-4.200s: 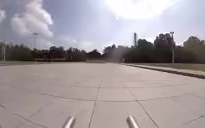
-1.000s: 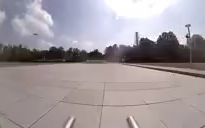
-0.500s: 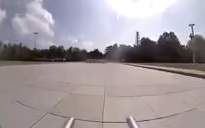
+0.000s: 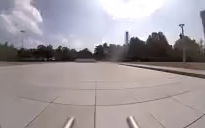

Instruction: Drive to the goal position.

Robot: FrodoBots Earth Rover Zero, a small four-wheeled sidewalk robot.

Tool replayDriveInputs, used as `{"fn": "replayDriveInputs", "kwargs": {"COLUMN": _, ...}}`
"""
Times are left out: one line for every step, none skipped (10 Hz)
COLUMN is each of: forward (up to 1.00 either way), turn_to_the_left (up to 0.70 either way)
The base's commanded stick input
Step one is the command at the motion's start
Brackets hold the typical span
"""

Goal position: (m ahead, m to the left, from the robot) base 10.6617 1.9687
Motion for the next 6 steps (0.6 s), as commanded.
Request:
{"fn": "replayDriveInputs", "kwargs": {"forward": 0.7, "turn_to_the_left": 0.05}}
{"fn": "replayDriveInputs", "kwargs": {"forward": 0.7, "turn_to_the_left": 0.05}}
{"fn": "replayDriveInputs", "kwargs": {"forward": 0.7, "turn_to_the_left": 0.05}}
{"fn": "replayDriveInputs", "kwargs": {"forward": 0.7, "turn_to_the_left": 0.05}}
{"fn": "replayDriveInputs", "kwargs": {"forward": 0.7, "turn_to_the_left": 0.05}}
{"fn": "replayDriveInputs", "kwargs": {"forward": 0.7, "turn_to_the_left": 0.05}}
